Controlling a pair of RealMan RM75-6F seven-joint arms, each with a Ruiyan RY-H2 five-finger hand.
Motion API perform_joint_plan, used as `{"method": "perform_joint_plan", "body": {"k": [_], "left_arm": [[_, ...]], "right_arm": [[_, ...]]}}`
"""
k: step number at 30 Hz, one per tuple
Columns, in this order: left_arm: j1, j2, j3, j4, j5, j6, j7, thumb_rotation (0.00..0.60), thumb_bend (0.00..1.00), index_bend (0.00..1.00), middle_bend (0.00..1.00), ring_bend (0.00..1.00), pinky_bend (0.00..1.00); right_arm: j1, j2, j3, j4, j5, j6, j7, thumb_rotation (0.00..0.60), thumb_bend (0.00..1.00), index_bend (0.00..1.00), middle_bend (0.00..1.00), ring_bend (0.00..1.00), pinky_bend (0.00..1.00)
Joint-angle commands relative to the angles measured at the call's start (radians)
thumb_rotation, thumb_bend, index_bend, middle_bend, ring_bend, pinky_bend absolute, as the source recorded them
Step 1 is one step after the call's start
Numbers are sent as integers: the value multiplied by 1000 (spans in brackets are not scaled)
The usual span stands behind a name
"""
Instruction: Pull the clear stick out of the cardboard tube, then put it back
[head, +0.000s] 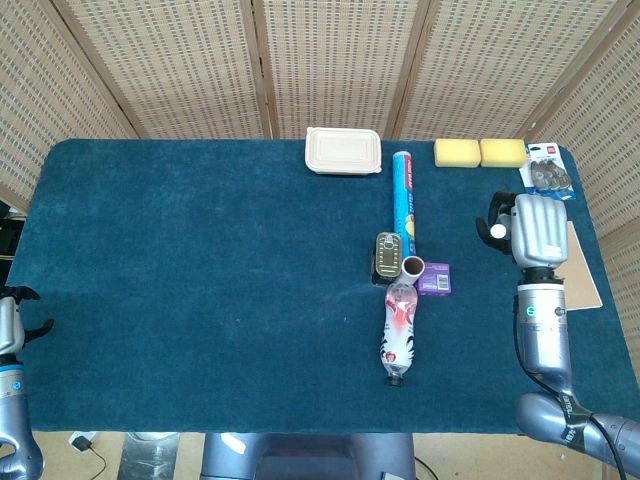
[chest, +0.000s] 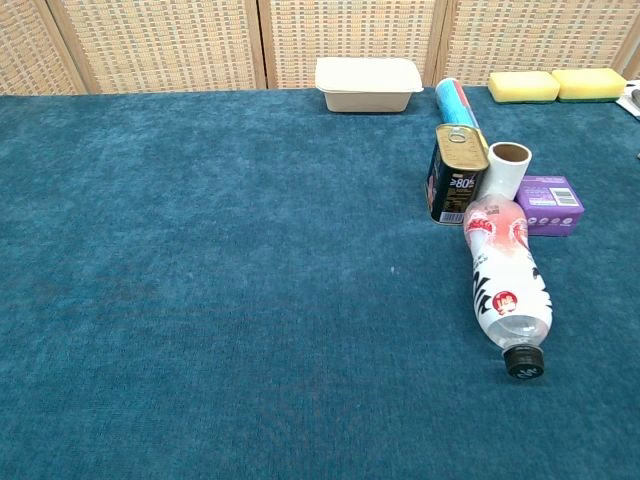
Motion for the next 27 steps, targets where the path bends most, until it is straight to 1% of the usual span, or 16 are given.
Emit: {"method": "perform_joint_plan", "body": {"k": [1, 3, 4, 5, 7, 9, 10, 12, 13, 15, 16, 18, 23, 27], "left_arm": [[-2, -1, 0, 1, -1, -3, 4, 600, 153, 453, 420, 234, 316], [-1, 0, -1, 0, -1, -2, 3, 600, 153, 453, 420, 234, 316], [0, 0, 0, 0, 0, 0, 2, 600, 153, 453, 419, 234, 316], [0, 0, 0, 0, 0, 1, 0, 600, 153, 453, 419, 234, 316], [1, 0, 0, 0, 0, 1, -1, 600, 153, 453, 419, 234, 316], [-1, 0, 0, 1, 0, -1, 1, 600, 154, 453, 420, 234, 316], [-1, -1, 0, 1, 0, -2, 2, 600, 154, 453, 420, 234, 316], [-1, -1, -1, 1, -1, -2, 3, 600, 153, 453, 420, 234, 316], [-1, 0, 0, 0, -1, -1, 2, 600, 152, 453, 420, 234, 316], [0, 0, 0, 0, 0, 0, 1, 600, 152, 453, 420, 234, 316], [-1, 0, 0, 0, 0, 0, 2, 600, 152, 452, 420, 234, 316], [-1, 0, 0, 0, -1, -1, 3, 600, 153, 453, 420, 234, 316], [0, 0, 0, -1, 0, 0, 1, 600, 153, 452, 420, 234, 316], [-1, 0, 0, 0, 0, -1, 1, 600, 153, 453, 420, 234, 316]], "right_arm": [[-18, 39, -46, -29, -35, -66, 27, 600, 413, 786, 945, 939, 862], [-16, 24, -27, 6, -28, -25, 12, 600, 412, 786, 945, 939, 866], [-11, -6, -7, 40, -12, 16, 3, 600, 412, 787, 946, 939, 867], [-7, -24, 0, 53, -5, 34, -5, 600, 413, 787, 946, 940, 866], [-10, -16, -12, 25, -24, 17, 10, 600, 414, 786, 947, 940, 864], [-23, 25, -28, -18, -47, -17, 34, 600, 413, 787, 947, 939, 866], [-27, 32, -22, -16, -51, -3, 30, 600, 413, 787, 947, 938, 868], [-25, 2, 3, 12, -41, 51, 25, 600, 412, 787, 948, 940, 868], [-23, -9, 8, 18, -36, 58, 23, 600, 412, 787, 950, 940, 867], [-27, 9, 2, -22, -23, 14, 48, 600, 413, 787, 950, 940, 867], [-37, 34, -1, -69, -19, -20, 85, 600, 413, 787, 950, 940, 868], [-50, 76, -8, -115, -39, -36, 97, 600, 413, 787, 950, 940, 868], [-47, 105, -6, -152, -18, -65, 98, 600, 412, 787, 950, 940, 869], [-44, 119, -19, -170, -18, -83, 85, 600, 413, 786, 950, 941, 868]]}}
